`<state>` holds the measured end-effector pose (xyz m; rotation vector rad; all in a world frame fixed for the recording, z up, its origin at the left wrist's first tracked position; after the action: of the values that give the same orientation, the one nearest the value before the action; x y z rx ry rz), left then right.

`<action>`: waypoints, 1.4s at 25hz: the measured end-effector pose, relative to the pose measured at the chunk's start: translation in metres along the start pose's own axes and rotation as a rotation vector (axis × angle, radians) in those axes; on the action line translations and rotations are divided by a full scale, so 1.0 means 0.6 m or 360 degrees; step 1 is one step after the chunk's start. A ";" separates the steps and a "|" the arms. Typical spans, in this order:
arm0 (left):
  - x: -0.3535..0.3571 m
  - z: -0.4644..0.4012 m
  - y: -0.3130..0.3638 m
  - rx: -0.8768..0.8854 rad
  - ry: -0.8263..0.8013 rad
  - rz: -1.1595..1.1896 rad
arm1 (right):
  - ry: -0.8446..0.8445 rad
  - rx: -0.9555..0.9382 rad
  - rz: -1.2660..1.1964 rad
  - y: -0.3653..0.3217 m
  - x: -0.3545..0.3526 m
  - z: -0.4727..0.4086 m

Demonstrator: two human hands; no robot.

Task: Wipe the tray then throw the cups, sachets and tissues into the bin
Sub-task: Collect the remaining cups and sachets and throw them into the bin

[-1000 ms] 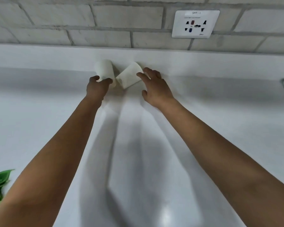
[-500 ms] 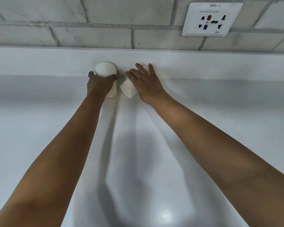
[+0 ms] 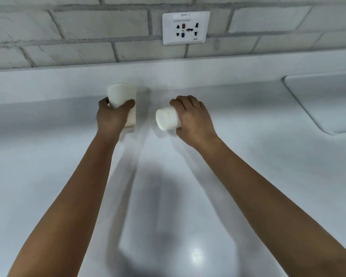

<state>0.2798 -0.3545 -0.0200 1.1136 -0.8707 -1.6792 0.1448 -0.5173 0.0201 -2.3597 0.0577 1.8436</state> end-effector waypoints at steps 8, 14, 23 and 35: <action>0.158 0.309 -0.029 0.0047 -0.0502 0.0114 | 0.0320 0.0353 -0.0123 0.114 -0.145 0.294; 0.353 0.604 -0.082 0.0118 -0.0853 -0.0004 | 0.0551 0.0912 -0.0525 0.275 -0.220 0.666; 0.630 1.009 -0.183 0.0396 -0.1568 -0.0440 | 0.0995 0.1854 -0.0906 0.466 -0.253 1.157; 0.946 1.139 -0.357 0.0131 -0.2017 -0.1107 | 0.1109 0.2774 -0.1311 0.684 -0.078 1.450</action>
<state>-0.5253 -0.7687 -0.1434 0.2451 -1.3767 -3.0285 -0.7531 -0.8048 -0.1769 -1.1516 0.4430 0.1096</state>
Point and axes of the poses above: each hand's wrist, its own z-axis away from the middle knuckle, its own x-axis out of the palm, y = z × x, the point moved 9 cm from there along -z, towards the middle knuckle, and after that the axes turned 8 degrees about -x, right-handed, at the moved point
